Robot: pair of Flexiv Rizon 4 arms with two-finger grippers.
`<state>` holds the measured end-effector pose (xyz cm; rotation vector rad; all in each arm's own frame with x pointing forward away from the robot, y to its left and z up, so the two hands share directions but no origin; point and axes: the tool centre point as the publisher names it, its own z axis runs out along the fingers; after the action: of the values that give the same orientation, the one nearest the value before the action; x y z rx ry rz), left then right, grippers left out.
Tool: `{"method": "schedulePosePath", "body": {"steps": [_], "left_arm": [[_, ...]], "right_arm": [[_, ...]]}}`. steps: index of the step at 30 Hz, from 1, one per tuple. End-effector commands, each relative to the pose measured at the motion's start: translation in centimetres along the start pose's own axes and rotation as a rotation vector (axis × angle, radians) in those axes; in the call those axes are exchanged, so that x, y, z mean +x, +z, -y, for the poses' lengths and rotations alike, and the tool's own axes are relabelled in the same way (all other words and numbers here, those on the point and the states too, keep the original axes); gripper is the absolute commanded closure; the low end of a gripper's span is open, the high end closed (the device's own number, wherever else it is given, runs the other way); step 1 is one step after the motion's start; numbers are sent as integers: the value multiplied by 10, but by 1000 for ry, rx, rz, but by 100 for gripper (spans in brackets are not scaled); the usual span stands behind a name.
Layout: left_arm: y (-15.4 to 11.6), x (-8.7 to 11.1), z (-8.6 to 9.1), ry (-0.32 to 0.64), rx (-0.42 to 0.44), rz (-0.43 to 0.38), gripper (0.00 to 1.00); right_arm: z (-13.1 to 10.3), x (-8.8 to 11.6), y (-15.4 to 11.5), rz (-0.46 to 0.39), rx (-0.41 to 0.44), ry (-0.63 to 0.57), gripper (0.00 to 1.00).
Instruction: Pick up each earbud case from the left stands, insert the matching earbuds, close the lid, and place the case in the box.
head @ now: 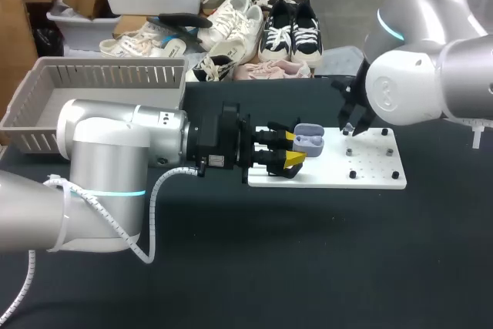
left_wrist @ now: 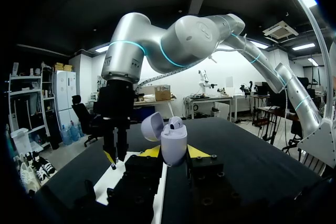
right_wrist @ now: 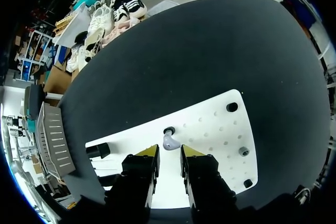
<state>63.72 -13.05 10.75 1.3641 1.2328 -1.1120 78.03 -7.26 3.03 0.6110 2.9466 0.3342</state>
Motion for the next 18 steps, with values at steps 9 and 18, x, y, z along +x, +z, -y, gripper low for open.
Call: {"method": "schedulePosePath", "body": {"steps": [9, 18], "left_arm": [[1, 0, 1, 2, -7, 1, 100], [1, 0, 1, 2, -7, 1, 100]], "right_arm": [[0, -2, 2, -9, 7, -3, 100], [2, 1, -5, -5, -4, -1, 100]]}}
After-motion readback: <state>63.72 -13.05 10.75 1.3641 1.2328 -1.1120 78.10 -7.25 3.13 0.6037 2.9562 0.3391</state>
